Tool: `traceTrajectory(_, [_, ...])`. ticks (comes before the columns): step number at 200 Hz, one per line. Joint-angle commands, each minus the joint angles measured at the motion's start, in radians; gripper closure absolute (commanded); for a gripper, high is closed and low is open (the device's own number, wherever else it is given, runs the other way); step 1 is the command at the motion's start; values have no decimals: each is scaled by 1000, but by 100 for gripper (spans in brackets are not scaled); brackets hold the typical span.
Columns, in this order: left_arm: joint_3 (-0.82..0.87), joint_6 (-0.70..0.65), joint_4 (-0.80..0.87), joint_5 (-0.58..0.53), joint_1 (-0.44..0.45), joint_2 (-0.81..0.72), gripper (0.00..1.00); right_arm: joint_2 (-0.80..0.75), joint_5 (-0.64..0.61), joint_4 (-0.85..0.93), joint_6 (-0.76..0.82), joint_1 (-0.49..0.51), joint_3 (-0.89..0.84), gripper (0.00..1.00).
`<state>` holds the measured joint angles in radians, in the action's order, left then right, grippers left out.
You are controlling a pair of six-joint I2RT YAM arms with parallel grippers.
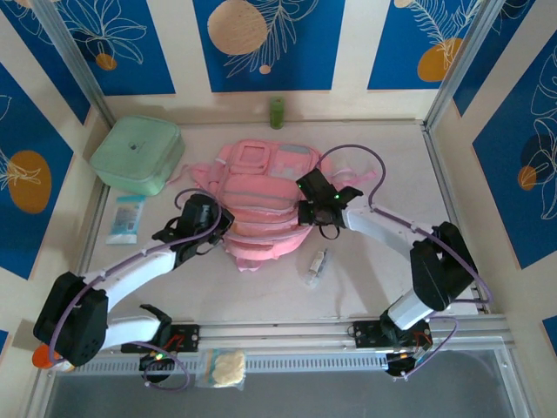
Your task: Pack books, pencil case, and school supplies into a backpack
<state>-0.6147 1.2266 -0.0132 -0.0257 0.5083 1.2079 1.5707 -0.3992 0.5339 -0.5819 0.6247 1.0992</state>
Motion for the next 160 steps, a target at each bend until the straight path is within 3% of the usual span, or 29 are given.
traceTrajectory(1, [-32,-95,90,-71,-58,-40,100,37,-92,26,22,-69,53,100])
traceTrajectory(24, [-51,-115,120,-71,-70,-30,100,81,-21,20,40,-107,107,100])
traceTrajectory(47, [-66,-133,150,-75,-92,-27,100,117,-44,49,72,-129,173,100])
traceTrajectory(79, [-76,-183,154,-19,-133,1,100,150,69,-82,216,-165,176,100])
traceTrajectory(108, [-95,-224,169,32,-155,34,100,228,116,-24,283,-176,263,100])
traceTrajectory(134, [-123,-275,189,39,-176,41,100,177,184,-71,326,-159,209,100])
traceTrajectory(160, [-170,-324,205,90,-212,76,100,109,138,-54,318,-155,149,100])
